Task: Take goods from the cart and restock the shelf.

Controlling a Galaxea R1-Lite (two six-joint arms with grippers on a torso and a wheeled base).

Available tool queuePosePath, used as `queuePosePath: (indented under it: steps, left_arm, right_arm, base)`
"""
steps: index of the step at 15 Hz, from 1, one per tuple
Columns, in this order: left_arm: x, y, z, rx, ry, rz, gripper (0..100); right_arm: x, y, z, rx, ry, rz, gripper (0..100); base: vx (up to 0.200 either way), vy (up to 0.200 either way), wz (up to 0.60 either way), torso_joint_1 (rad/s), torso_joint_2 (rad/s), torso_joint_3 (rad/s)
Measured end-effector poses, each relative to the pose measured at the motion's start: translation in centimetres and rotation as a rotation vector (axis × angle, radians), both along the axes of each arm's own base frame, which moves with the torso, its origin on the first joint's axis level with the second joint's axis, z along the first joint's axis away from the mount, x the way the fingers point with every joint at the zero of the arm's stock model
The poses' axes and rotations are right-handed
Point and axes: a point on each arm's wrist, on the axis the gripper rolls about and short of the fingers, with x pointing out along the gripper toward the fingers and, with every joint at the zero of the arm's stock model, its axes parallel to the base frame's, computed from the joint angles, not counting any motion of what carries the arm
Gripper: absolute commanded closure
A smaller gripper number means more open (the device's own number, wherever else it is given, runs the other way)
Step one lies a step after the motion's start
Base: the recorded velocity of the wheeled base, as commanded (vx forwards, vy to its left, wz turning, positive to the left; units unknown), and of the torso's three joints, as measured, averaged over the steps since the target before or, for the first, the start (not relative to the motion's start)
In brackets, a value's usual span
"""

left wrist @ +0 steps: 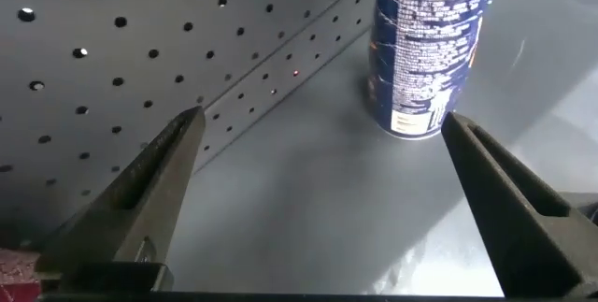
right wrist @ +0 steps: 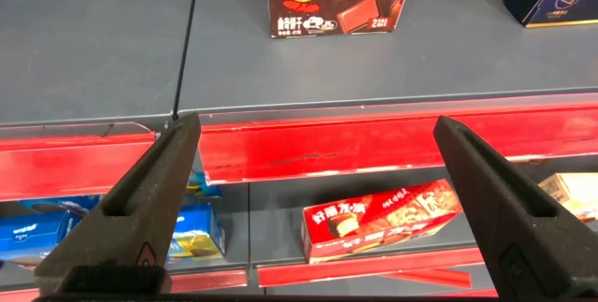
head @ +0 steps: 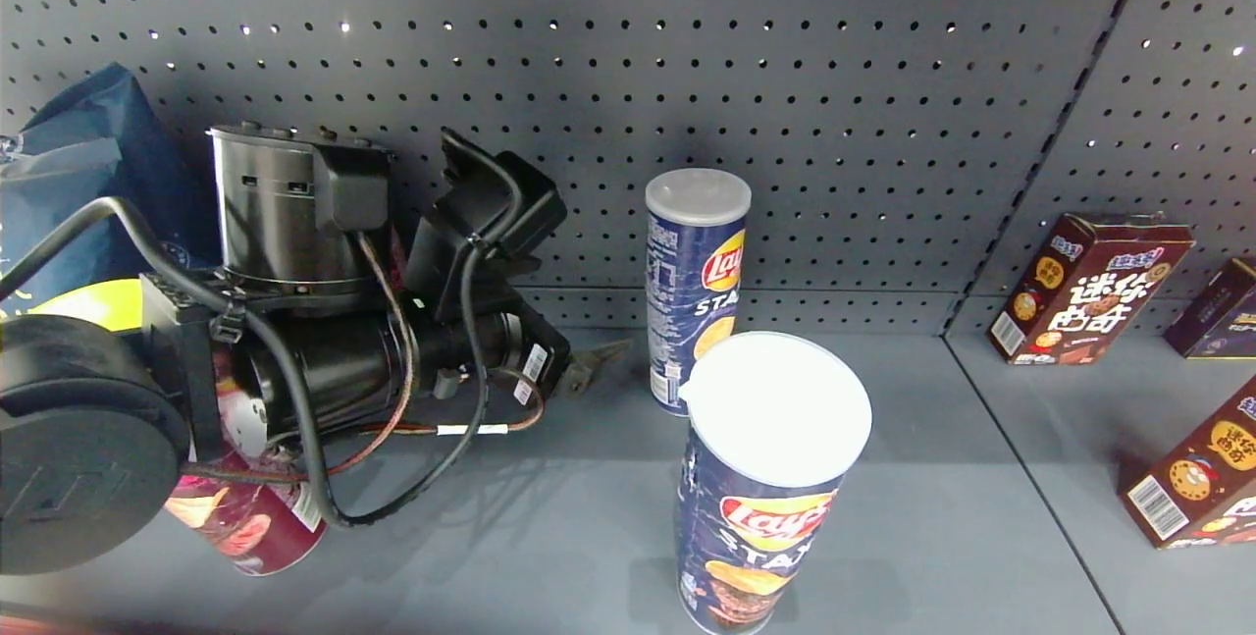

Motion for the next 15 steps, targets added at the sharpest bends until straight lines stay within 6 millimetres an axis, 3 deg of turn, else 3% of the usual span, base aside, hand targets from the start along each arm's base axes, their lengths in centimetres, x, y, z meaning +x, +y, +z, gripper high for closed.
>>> queuePosePath:
  steps: [15]
  left_arm:
    - [1.8,-2.1,-2.2,0.040,0.050,-0.014,0]
  right_arm:
    - [0.0,0.0,0.0,0.000,0.000,0.000,0]
  base:
    - [0.000,0.000,0.00,0.000,0.00,0.000]
